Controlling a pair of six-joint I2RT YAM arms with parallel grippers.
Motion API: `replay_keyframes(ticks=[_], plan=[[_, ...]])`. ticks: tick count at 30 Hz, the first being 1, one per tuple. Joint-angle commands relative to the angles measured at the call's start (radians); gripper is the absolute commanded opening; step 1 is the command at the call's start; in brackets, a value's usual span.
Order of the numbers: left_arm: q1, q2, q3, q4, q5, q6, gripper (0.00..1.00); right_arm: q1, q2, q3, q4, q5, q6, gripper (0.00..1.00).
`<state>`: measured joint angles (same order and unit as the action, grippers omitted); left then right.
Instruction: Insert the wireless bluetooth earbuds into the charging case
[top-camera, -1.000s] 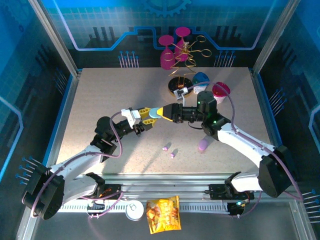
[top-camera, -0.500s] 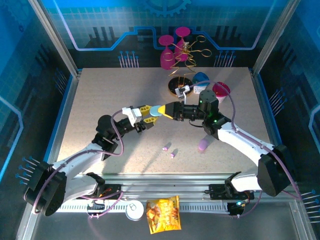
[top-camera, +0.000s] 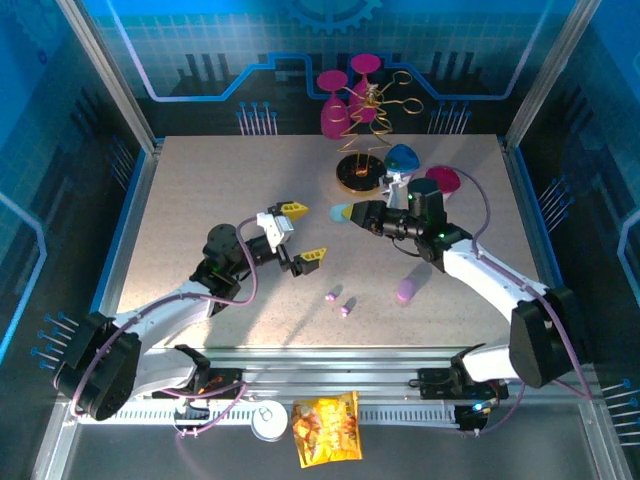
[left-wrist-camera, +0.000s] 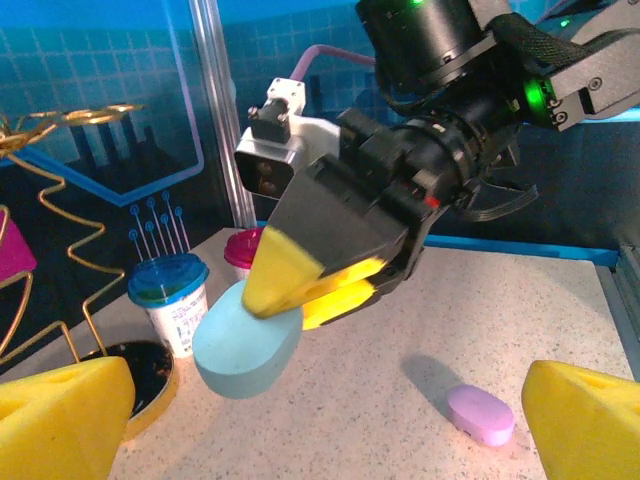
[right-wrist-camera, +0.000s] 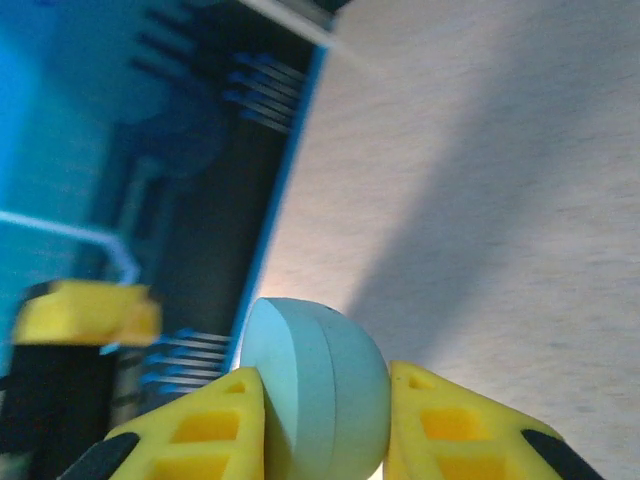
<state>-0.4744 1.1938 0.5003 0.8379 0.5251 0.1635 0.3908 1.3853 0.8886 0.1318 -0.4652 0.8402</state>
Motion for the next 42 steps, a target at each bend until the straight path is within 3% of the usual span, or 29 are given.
replay_keyframes(ticks=[1,6,10,23,30,42], plan=[[-0.012,-0.051,-0.036,-0.057,-0.04,0.015,0.99,-0.006,0.07,0.053,-0.134,0.236,-0.177,0.18],[-0.012,-0.176,-0.086,-0.195,-0.103,0.064,0.99,-0.004,0.236,0.125,-0.129,0.346,-0.228,0.18],[-0.012,-0.231,-0.109,-0.249,-0.152,0.104,0.99,0.007,0.378,0.207,-0.122,0.359,-0.227,0.18],[-0.01,-0.289,-0.129,-0.249,-0.204,0.113,0.99,0.015,0.623,0.372,-0.185,0.401,-0.226,0.23],[-0.01,-0.403,-0.177,-0.279,-0.242,0.096,0.99,0.005,0.612,0.345,-0.177,0.439,-0.245,0.35],[-0.01,-0.357,-0.169,-0.24,-0.235,0.073,0.99,-0.001,0.361,0.185,-0.219,0.559,-0.318,0.8]])
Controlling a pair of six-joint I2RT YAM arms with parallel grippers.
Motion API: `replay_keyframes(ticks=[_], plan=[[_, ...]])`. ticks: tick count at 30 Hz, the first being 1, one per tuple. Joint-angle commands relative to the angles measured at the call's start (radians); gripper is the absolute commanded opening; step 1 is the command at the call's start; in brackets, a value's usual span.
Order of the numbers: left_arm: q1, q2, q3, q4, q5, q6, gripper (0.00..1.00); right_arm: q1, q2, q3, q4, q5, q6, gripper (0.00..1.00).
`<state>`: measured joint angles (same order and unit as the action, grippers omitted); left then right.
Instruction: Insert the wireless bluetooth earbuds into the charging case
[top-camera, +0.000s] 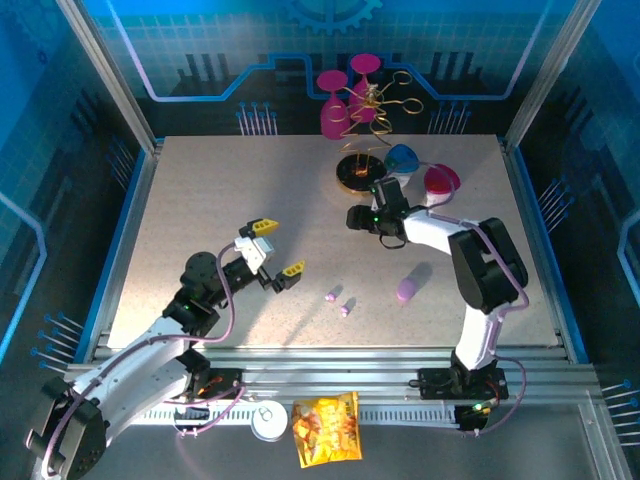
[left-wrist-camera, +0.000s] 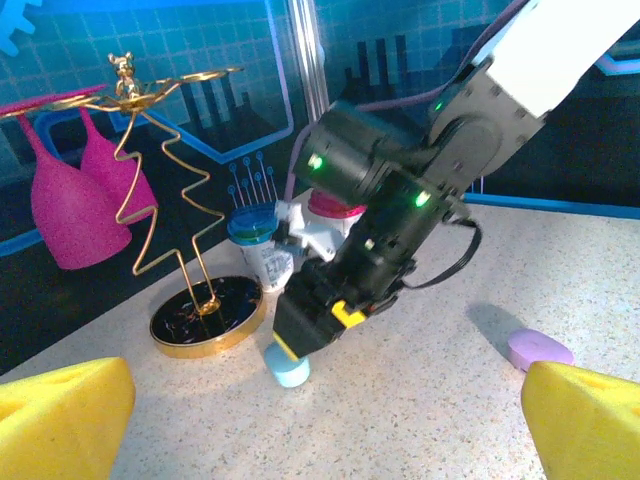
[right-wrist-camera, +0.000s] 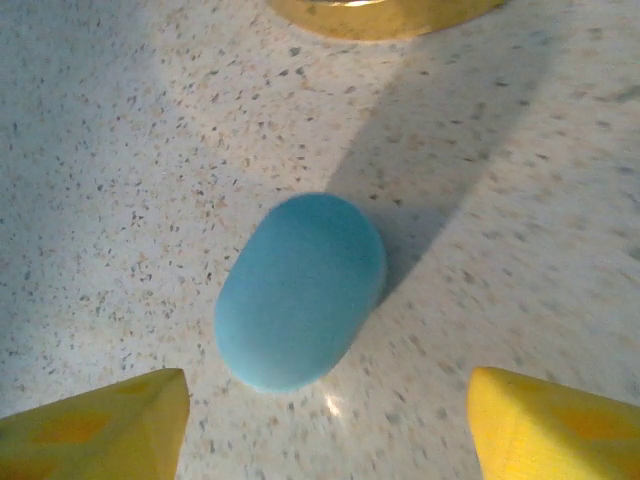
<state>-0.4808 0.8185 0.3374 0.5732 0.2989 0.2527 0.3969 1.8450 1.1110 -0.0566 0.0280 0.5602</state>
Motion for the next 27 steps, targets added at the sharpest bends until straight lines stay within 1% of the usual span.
replay_keyframes(ticks=[1,5,7,10,13,17,20,25,27], plan=[[-0.004,0.031,-0.006,0.033,-0.004,-0.016,0.99,-0.007,-0.134,-0.064,-0.039,0.091,-0.047,0.82],[-0.005,0.096,-0.002,0.086,0.037,-0.023,0.99,-0.009,-0.271,-0.161,-0.099,0.198,-0.064,0.92],[-0.007,0.13,0.014,0.097,0.071,-0.029,0.99,-0.011,-0.341,-0.203,-0.163,0.257,-0.062,0.94],[-0.011,0.17,0.021,0.114,0.087,-0.016,0.99,-0.012,-0.45,-0.29,-0.232,0.326,-0.042,0.95],[-0.013,0.207,0.02,0.158,0.082,-0.016,0.99,-0.012,-0.567,-0.366,-0.304,0.36,0.015,0.92],[-0.017,0.271,0.026,0.224,0.094,-0.031,0.99,-0.004,-0.668,-0.447,-0.356,0.324,0.067,0.84],[-0.019,0.331,0.045,0.279,0.108,-0.036,0.99,0.017,-0.67,-0.48,-0.366,0.3,0.104,0.8],[-0.018,0.39,0.08,0.284,0.126,-0.019,0.99,0.068,-0.62,-0.5,-0.384,0.318,0.162,0.76],[-0.019,0.415,0.088,0.298,0.132,-0.02,0.99,0.08,-0.604,-0.506,-0.383,0.316,0.191,0.71]])
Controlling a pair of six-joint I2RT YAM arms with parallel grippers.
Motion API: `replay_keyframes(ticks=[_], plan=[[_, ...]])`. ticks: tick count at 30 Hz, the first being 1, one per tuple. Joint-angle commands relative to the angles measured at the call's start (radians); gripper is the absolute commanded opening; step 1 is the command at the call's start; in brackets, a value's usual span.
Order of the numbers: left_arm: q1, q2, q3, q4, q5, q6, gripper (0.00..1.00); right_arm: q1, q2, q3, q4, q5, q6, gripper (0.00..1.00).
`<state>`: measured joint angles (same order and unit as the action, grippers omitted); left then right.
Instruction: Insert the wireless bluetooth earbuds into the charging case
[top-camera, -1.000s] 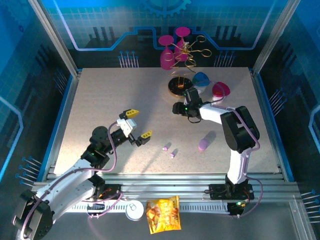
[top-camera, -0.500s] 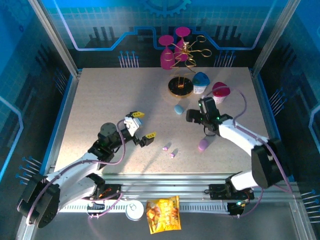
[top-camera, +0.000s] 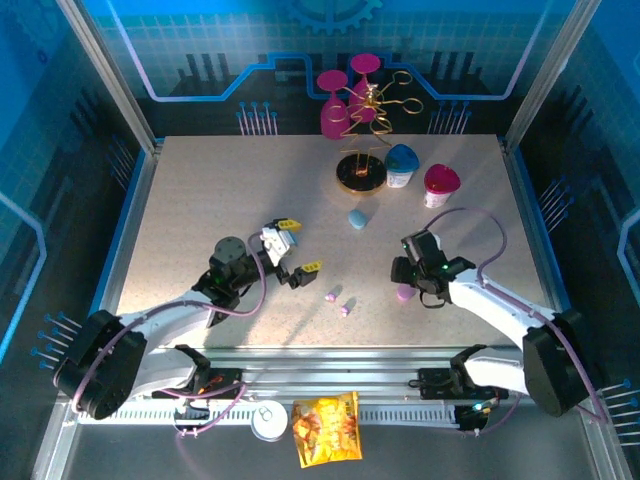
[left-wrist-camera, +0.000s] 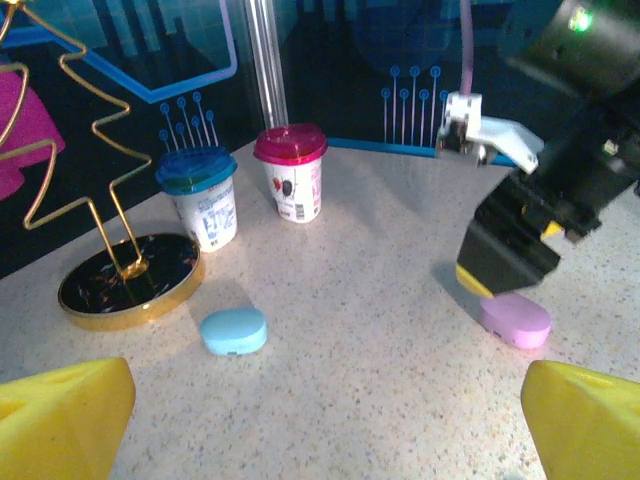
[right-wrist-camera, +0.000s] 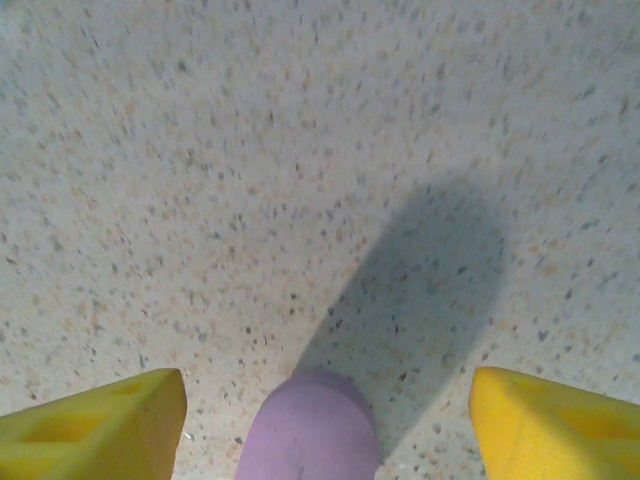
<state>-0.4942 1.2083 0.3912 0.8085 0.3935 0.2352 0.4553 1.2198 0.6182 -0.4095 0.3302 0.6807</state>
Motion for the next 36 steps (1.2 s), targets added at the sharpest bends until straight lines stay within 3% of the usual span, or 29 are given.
replay_keyframes(ticks=[1,10,18,20,24,27,32,36], plan=[[-0.005,0.034,0.04,0.063,0.044,-0.004,0.99,0.023,0.028,-0.017,-0.022,0.006,0.083,0.7],[-0.005,0.084,0.042,0.118,0.041,-0.024,0.99,0.022,0.127,-0.043,0.081,-0.078,0.178,0.51],[-0.006,0.09,0.053,0.079,0.028,0.0,0.99,0.02,0.165,-0.013,0.119,-0.12,0.085,0.33],[-0.006,0.101,0.063,0.078,0.03,0.001,0.99,0.02,0.171,0.002,0.143,-0.171,-0.003,0.32],[-0.005,0.113,0.072,0.078,0.019,0.015,0.99,0.003,0.196,0.041,0.221,-0.434,-0.278,0.31],[-0.006,0.102,0.074,0.057,0.011,0.034,0.99,0.0,0.245,0.115,0.169,-0.58,-0.422,0.33],[-0.006,0.08,0.055,0.044,-0.008,0.04,0.99,-0.02,0.333,0.192,0.11,-0.67,-0.488,0.33],[-0.005,0.07,0.031,0.049,-0.02,0.035,0.99,-0.023,0.387,0.226,0.107,-0.579,-0.422,0.32]])
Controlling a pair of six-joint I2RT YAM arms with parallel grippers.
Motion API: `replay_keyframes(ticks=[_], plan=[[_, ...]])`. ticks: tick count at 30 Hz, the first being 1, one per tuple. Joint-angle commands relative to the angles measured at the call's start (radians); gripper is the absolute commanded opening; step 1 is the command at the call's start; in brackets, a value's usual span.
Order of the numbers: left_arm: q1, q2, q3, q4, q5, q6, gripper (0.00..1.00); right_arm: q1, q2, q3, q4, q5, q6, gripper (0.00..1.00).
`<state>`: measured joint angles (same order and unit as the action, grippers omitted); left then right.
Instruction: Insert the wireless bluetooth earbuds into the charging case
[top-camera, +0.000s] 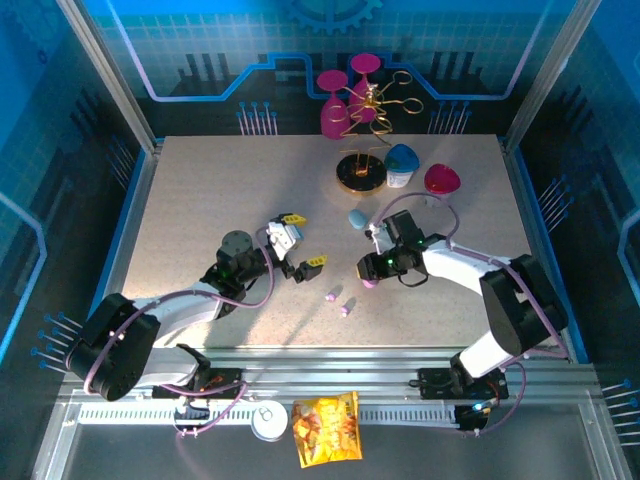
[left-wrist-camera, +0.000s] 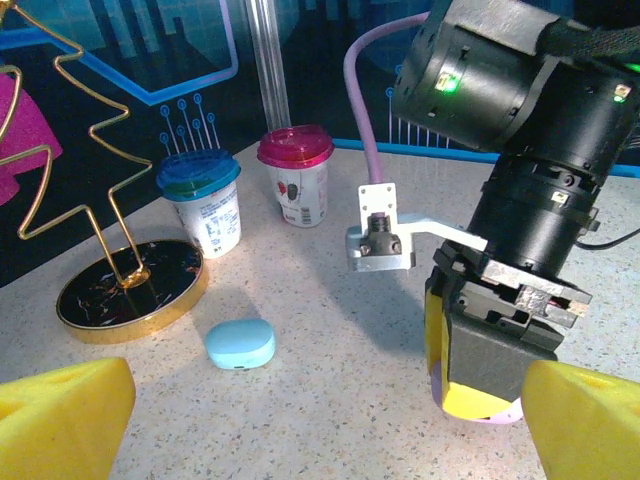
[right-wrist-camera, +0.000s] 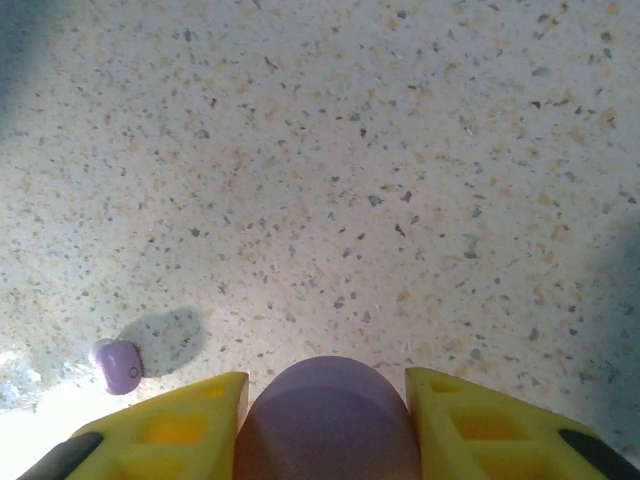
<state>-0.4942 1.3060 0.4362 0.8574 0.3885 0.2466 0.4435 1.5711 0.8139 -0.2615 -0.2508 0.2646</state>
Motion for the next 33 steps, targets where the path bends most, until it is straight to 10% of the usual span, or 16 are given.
replay_keyframes(ticks=[1,10,17,33], plan=[[-0.005,-0.028,-0.018,0.004,-0.017,0.02,0.99,-0.011,0.046,0.035,-0.038,0.038,0.021,0.32],[-0.006,-0.06,0.004,-0.065,-0.017,0.044,0.99,-0.001,0.029,0.002,0.002,0.347,0.285,0.5],[-0.005,0.005,0.034,-0.004,0.005,0.019,0.99,0.04,-0.116,-0.136,0.059,0.349,0.416,0.72],[-0.005,0.055,0.072,0.002,0.027,-0.032,0.99,0.153,-0.092,-0.092,0.245,0.173,0.375,0.71]])
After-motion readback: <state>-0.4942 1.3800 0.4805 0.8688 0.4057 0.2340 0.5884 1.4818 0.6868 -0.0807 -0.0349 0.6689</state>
